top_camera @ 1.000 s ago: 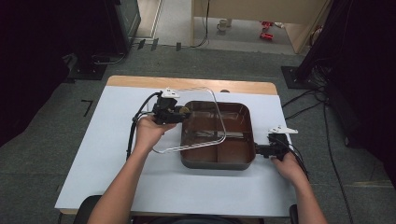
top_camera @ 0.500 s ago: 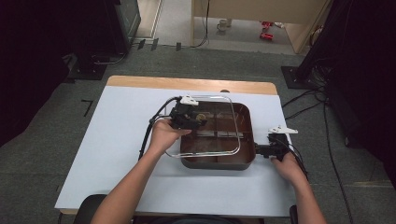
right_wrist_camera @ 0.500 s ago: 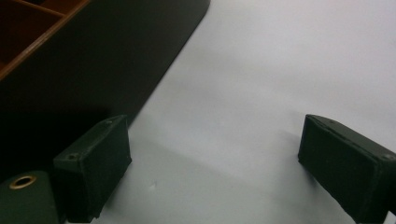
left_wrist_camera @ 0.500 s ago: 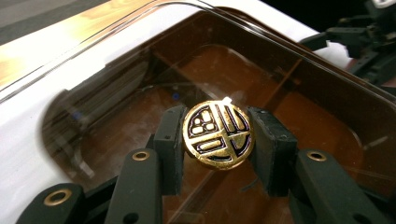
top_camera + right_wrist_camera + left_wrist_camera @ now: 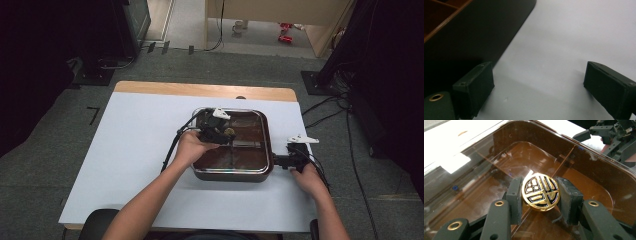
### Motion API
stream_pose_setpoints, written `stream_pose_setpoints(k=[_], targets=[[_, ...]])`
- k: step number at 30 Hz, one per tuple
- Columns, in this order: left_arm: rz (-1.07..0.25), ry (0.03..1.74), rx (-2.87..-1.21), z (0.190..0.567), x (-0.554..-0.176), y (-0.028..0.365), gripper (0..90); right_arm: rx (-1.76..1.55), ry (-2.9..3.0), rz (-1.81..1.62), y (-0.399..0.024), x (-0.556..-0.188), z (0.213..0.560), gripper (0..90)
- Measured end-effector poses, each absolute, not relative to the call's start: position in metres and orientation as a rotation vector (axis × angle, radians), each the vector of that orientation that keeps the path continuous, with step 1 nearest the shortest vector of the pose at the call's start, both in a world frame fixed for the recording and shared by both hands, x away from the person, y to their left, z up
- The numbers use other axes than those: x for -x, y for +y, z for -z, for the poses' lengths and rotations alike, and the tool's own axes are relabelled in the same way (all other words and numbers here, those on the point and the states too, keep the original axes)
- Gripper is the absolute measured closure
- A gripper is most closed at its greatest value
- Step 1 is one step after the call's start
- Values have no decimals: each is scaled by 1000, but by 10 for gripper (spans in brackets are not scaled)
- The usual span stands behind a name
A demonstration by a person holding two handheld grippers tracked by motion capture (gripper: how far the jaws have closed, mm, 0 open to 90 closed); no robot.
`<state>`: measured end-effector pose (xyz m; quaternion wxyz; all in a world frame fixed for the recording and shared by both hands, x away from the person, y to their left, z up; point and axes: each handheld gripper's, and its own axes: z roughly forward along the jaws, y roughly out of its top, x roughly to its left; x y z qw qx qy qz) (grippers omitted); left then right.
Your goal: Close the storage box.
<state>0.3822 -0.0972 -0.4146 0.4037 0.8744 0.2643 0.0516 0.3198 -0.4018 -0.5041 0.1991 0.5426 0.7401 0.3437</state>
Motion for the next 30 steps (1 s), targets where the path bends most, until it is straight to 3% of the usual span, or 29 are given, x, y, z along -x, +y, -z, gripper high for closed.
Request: stream_pose_setpoints(k=[30], targets=[[-105, 649, -2218, 424, -385, -108, 575, -1517, 2069, -960, -402, -320, 504, 89]])
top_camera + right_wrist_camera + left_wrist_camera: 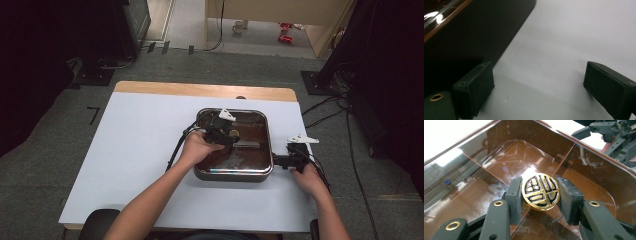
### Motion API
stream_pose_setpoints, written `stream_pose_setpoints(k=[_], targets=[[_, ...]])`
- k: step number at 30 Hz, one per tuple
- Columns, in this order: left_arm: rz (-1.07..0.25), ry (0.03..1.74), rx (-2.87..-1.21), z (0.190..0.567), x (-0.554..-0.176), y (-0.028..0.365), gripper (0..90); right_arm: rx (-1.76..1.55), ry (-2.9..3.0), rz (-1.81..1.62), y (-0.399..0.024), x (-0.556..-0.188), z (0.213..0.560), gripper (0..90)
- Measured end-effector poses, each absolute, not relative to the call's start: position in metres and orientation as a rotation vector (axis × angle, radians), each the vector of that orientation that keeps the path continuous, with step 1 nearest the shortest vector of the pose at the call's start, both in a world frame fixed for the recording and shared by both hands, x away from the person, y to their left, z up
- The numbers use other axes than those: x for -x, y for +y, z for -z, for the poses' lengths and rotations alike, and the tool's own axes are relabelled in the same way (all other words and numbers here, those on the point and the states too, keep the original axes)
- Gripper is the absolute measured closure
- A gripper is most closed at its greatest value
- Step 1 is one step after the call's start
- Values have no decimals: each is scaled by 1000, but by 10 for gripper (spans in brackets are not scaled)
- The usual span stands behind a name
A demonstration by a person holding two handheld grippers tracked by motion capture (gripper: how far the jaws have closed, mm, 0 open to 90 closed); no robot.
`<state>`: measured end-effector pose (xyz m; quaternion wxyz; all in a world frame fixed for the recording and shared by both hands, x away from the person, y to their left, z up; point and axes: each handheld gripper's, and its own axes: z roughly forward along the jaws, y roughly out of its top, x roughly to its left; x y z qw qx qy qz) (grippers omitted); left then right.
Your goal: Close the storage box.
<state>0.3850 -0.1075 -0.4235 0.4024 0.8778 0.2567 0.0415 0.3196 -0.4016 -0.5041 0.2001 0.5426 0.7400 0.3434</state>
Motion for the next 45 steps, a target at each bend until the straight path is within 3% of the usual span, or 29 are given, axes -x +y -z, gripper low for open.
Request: stream_pose_setpoints(k=[9, 14, 19, 45], targets=[[-40, 674, -2157, 410, -386, -93, 416, -1519, 2068, -960, -402, -320, 504, 89], [-122, 680, -2180, 403, -381, -87, 355, -1519, 2067, -961, -401, -319, 504, 89], [-109, 684, -2162, 401, -376, -78, 285, -1519, 2066, -962, -401, -320, 504, 90], [-221, 842, -2045, 393, -346, 9, 257, -1519, 2070, -964, -402, -320, 504, 85]])
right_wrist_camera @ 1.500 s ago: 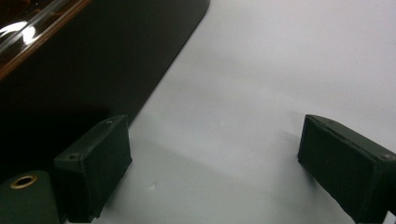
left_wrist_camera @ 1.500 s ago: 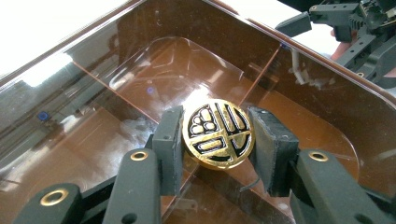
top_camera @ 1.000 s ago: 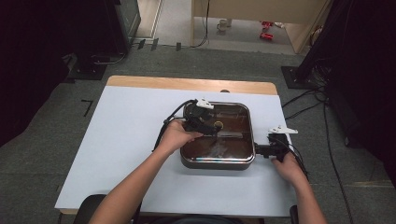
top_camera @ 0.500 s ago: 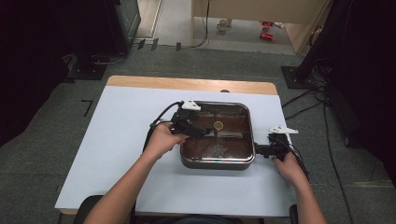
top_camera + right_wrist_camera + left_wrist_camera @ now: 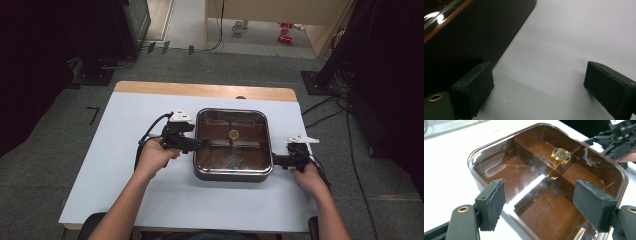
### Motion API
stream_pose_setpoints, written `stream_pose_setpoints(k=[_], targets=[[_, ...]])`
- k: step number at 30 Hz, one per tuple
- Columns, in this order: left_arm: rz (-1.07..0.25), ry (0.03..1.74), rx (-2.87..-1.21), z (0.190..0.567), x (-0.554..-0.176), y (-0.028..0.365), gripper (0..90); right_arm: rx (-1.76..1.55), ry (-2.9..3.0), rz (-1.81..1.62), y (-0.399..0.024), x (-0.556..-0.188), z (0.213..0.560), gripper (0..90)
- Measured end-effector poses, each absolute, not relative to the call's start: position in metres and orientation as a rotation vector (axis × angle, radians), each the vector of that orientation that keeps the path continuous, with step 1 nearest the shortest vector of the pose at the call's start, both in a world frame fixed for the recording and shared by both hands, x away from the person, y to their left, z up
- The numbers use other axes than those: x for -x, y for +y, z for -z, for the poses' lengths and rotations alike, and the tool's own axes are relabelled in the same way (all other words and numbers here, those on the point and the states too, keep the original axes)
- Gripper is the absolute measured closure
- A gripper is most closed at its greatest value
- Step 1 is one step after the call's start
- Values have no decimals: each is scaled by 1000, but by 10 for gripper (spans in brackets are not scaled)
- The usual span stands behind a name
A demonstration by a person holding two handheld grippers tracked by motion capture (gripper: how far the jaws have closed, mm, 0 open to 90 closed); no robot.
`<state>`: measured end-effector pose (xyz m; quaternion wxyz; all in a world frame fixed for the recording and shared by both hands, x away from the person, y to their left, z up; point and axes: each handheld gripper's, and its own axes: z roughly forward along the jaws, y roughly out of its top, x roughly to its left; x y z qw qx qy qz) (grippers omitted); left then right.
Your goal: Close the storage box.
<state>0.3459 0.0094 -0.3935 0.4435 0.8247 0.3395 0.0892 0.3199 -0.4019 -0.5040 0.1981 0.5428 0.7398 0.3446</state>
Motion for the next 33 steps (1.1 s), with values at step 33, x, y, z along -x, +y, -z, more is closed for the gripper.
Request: stream_pose_setpoints(k=[33], targets=[[-356, 1084, -1989, 468, -332, 88, 250, -1519, 2070, -964, -402, -320, 504, 85]])
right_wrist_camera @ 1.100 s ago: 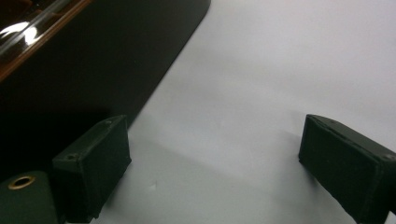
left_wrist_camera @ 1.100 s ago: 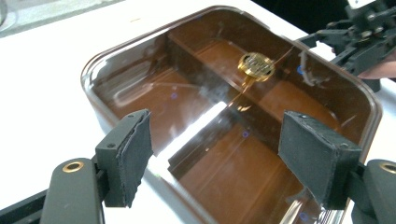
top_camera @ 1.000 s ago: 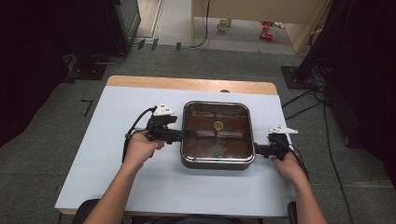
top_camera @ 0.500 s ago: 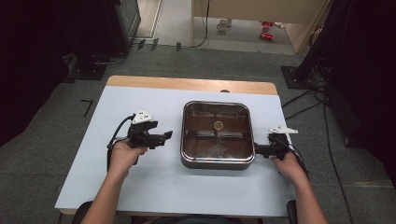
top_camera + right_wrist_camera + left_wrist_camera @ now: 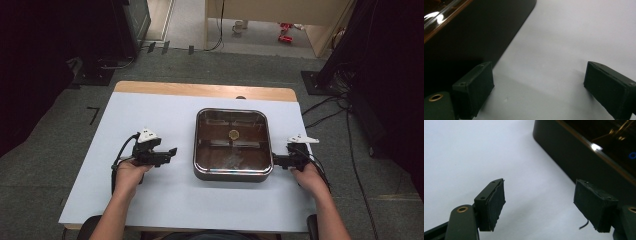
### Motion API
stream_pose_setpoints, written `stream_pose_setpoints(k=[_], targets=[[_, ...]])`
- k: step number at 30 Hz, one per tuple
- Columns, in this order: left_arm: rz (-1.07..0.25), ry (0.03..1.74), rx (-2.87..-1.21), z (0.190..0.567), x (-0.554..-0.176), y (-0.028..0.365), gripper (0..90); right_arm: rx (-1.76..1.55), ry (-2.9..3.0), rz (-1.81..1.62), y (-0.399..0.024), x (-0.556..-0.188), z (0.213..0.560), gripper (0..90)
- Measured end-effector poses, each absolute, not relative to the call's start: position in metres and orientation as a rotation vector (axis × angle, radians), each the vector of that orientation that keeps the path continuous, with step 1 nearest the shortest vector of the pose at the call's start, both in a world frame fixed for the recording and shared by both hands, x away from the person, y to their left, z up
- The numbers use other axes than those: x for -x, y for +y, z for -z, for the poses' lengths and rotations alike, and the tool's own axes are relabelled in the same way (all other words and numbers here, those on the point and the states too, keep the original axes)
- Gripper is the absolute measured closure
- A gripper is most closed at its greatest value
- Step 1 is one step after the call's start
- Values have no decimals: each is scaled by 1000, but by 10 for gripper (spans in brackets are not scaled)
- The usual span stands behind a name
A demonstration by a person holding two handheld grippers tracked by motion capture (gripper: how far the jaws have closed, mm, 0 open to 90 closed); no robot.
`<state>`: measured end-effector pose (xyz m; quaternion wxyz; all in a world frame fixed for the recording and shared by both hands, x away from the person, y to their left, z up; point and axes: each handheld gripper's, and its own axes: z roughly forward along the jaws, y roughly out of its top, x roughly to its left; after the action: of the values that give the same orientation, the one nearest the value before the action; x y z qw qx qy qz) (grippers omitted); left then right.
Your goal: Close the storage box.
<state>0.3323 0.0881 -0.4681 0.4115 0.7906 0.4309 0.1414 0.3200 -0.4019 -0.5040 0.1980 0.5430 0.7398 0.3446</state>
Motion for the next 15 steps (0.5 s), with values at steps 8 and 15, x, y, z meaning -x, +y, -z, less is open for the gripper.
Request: stream_pose_setpoints(k=[8, 15], targets=[[-253, 1155, -1987, 488, -338, 85, 251, -1518, 2068, -960, -401, -320, 504, 90], [-320, 1104, -2054, 493, -338, 80, 245, -1518, 2068, -956, -401, -320, 504, 91]])
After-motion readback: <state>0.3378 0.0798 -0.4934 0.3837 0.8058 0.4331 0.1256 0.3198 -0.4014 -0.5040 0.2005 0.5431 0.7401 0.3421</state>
